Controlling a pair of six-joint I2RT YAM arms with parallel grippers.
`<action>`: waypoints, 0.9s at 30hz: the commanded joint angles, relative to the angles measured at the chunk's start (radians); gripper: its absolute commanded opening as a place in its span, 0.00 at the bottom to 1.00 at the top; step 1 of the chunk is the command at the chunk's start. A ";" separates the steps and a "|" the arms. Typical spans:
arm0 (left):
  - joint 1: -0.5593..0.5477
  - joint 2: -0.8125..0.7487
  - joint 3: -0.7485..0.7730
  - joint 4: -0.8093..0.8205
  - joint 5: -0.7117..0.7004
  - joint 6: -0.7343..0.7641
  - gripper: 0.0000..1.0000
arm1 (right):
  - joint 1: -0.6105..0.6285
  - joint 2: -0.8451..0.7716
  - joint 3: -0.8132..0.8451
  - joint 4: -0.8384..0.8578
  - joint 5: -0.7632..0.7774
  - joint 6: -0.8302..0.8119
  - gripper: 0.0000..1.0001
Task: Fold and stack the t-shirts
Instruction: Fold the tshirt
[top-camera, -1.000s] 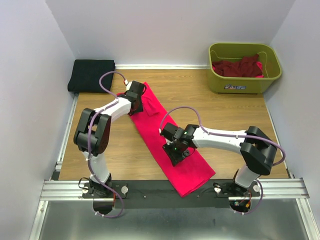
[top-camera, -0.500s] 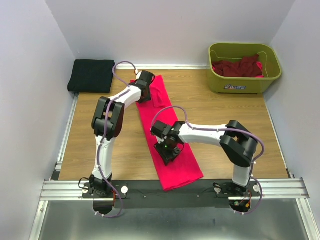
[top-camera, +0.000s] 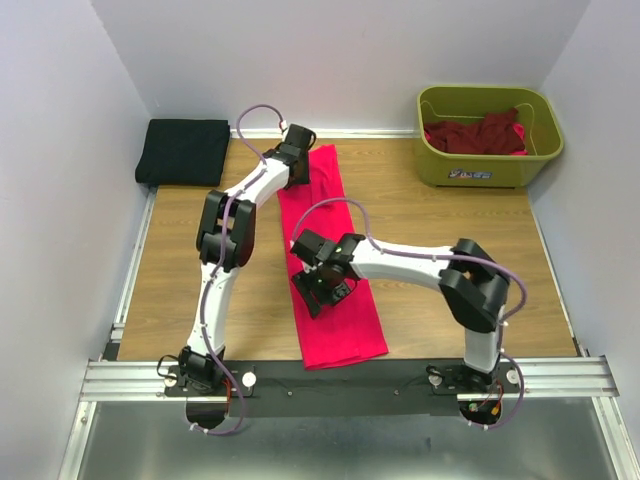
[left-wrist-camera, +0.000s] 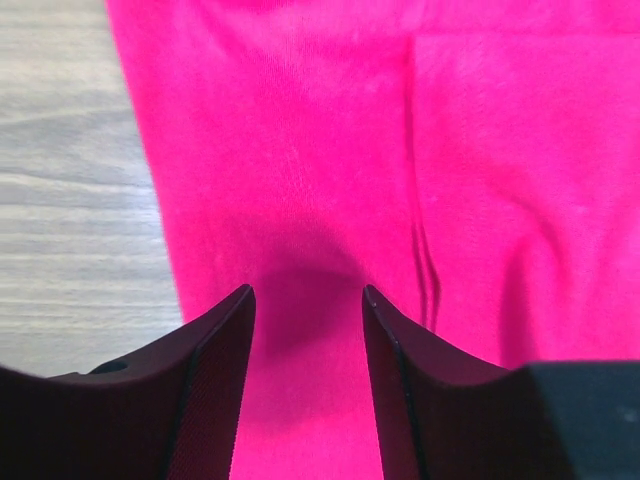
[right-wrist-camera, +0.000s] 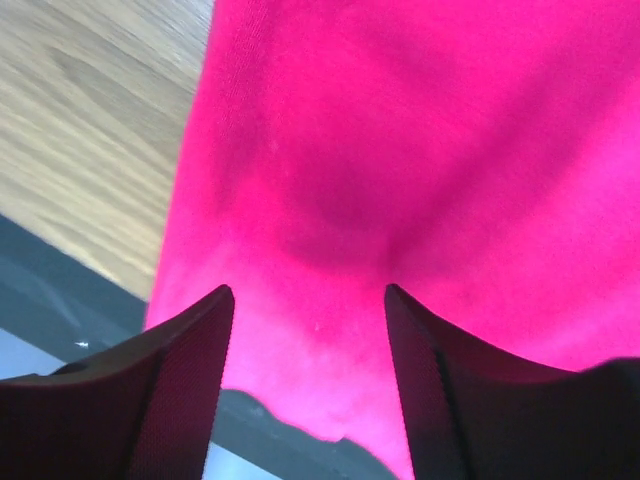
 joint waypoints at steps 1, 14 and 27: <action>0.004 -0.148 0.019 0.031 0.038 0.020 0.57 | -0.002 -0.173 -0.043 0.007 0.113 0.107 0.71; -0.103 -0.738 -0.662 0.039 0.037 -0.150 0.67 | -0.110 -0.523 -0.482 -0.019 0.142 0.303 0.73; -0.505 -1.268 -1.316 -0.135 0.136 -0.669 0.67 | -0.126 -0.695 -0.686 0.024 -0.048 0.306 0.60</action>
